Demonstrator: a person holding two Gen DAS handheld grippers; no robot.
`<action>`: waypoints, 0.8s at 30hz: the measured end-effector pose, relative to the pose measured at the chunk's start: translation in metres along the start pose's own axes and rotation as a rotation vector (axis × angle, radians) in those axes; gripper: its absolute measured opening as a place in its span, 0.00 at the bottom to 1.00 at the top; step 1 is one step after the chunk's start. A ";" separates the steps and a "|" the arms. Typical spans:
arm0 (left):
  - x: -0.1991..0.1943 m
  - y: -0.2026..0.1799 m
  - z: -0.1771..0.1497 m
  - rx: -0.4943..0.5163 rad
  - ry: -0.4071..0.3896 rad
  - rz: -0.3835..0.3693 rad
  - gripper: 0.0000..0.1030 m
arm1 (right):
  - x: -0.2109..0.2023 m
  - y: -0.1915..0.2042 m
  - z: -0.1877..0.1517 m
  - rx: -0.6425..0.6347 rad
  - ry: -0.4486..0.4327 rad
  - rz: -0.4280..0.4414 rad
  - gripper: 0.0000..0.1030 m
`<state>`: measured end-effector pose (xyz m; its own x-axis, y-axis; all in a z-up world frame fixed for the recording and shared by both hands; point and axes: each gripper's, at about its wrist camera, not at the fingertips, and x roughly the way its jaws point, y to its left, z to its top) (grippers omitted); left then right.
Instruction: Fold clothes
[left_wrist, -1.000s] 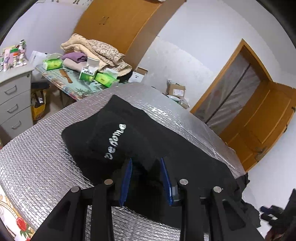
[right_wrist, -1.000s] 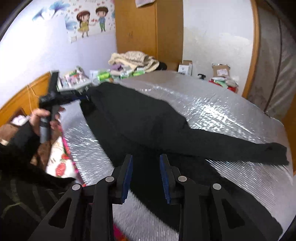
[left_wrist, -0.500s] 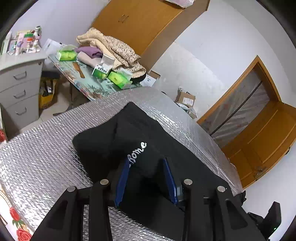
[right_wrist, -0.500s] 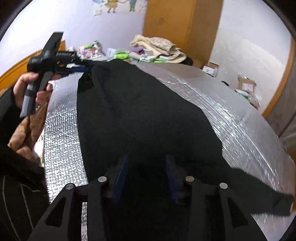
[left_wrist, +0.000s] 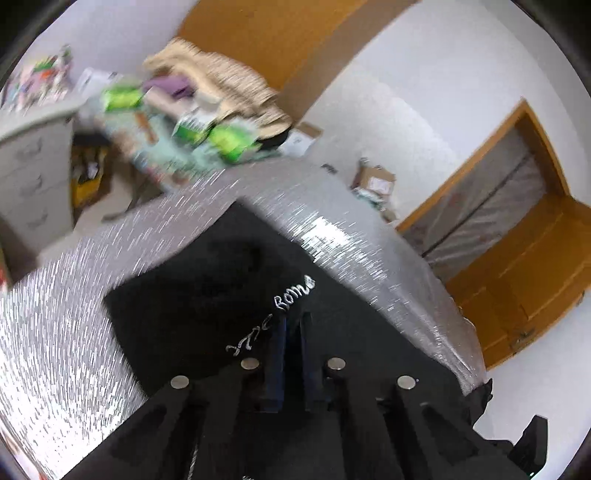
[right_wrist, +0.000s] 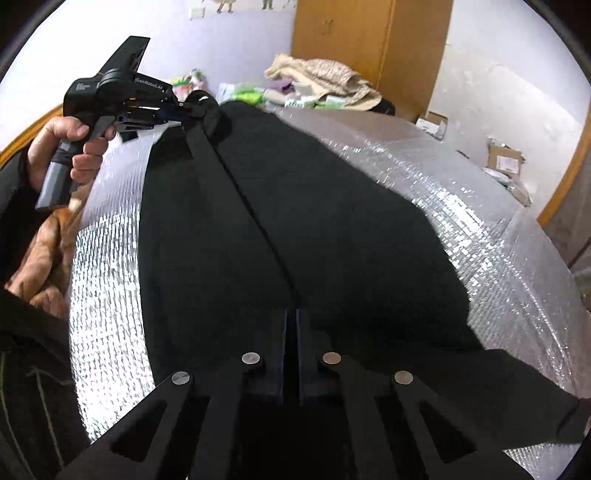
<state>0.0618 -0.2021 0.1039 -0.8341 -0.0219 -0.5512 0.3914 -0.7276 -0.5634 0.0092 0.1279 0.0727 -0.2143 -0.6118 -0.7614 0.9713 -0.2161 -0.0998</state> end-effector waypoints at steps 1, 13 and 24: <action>-0.007 -0.007 0.007 0.021 -0.035 -0.030 0.06 | -0.006 -0.001 0.002 0.005 -0.019 -0.005 0.03; -0.014 0.072 -0.021 0.006 0.046 0.044 0.06 | -0.022 0.035 0.007 0.008 -0.067 0.154 0.03; -0.031 0.074 -0.032 -0.027 0.021 0.073 0.10 | -0.001 0.039 -0.004 0.017 0.014 0.171 0.12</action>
<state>0.1288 -0.2333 0.0594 -0.7945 -0.0593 -0.6043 0.4616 -0.7055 -0.5377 0.0479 0.1225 0.0670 -0.0446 -0.6305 -0.7749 0.9915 -0.1227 0.0428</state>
